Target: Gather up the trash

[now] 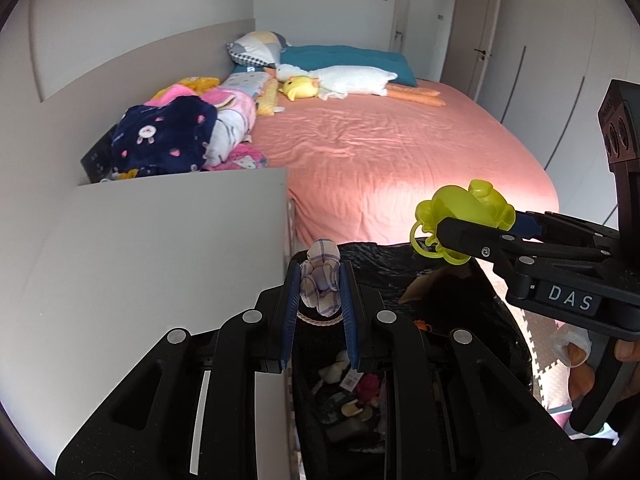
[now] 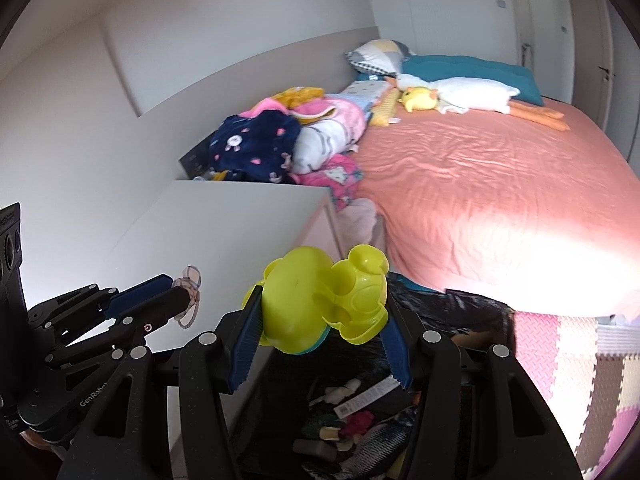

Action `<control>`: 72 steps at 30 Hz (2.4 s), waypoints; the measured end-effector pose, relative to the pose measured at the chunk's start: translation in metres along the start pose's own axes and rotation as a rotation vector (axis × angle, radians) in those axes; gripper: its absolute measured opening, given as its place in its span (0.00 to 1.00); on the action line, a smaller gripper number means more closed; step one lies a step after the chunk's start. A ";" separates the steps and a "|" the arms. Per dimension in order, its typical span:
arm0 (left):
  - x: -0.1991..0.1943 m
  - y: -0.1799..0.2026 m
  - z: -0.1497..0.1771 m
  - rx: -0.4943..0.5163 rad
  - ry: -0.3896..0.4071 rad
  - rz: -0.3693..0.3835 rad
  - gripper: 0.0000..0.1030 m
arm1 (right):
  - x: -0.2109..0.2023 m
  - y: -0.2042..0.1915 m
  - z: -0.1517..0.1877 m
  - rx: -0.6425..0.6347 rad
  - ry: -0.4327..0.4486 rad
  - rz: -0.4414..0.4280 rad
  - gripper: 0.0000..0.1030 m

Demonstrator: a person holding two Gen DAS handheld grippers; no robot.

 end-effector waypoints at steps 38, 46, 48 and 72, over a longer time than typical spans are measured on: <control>0.008 0.030 -0.009 0.063 -0.032 0.028 0.94 | -0.038 0.058 -0.004 0.108 0.097 0.086 0.83; 0.007 0.027 -0.006 0.035 -0.031 0.033 0.94 | -0.037 0.058 -0.003 0.107 0.090 0.084 0.83; 0.007 0.026 -0.006 0.030 -0.028 0.034 0.94 | -0.037 0.057 -0.002 0.106 0.090 0.084 0.83; 0.005 0.027 -0.009 0.040 -0.011 0.002 0.94 | -0.037 0.059 -0.003 0.111 0.095 0.084 0.83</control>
Point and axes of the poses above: each gripper's, at about its wrist camera, not at the fingertips, and x roughly the way its jaws point, y to its right, z to its underside, the point moved 1 cm from there along x, roughly the way its jaws point, and after that the axes turned 12 degrees about x, right-handed, at the moved point
